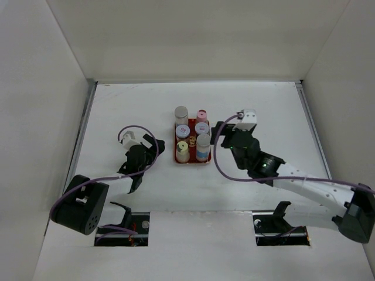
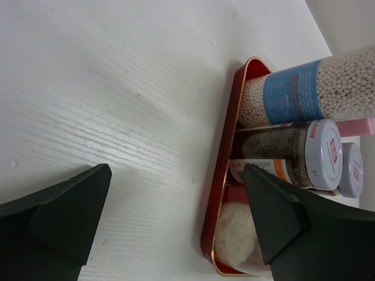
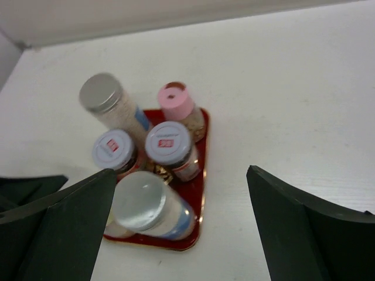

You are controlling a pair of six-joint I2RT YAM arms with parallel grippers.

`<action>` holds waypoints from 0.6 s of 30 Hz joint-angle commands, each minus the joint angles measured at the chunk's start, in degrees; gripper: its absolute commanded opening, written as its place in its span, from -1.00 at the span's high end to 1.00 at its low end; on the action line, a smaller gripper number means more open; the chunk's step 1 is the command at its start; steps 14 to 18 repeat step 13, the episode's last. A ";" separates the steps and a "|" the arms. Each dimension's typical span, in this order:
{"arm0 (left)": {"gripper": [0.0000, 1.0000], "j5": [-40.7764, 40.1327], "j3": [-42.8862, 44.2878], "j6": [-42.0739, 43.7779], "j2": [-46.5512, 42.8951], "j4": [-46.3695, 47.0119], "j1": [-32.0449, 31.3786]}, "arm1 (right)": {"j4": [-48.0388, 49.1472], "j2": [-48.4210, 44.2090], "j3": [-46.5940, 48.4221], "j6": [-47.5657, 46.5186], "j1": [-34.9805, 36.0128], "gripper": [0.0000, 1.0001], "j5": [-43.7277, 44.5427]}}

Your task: Organize the condiment bottles

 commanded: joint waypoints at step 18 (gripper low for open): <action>-1.00 -1.66 3.51 0.14 -0.54 -2.10 0.10 | 6.09 -11.18 -19.91 12.65 -19.55 -1.00 -8.60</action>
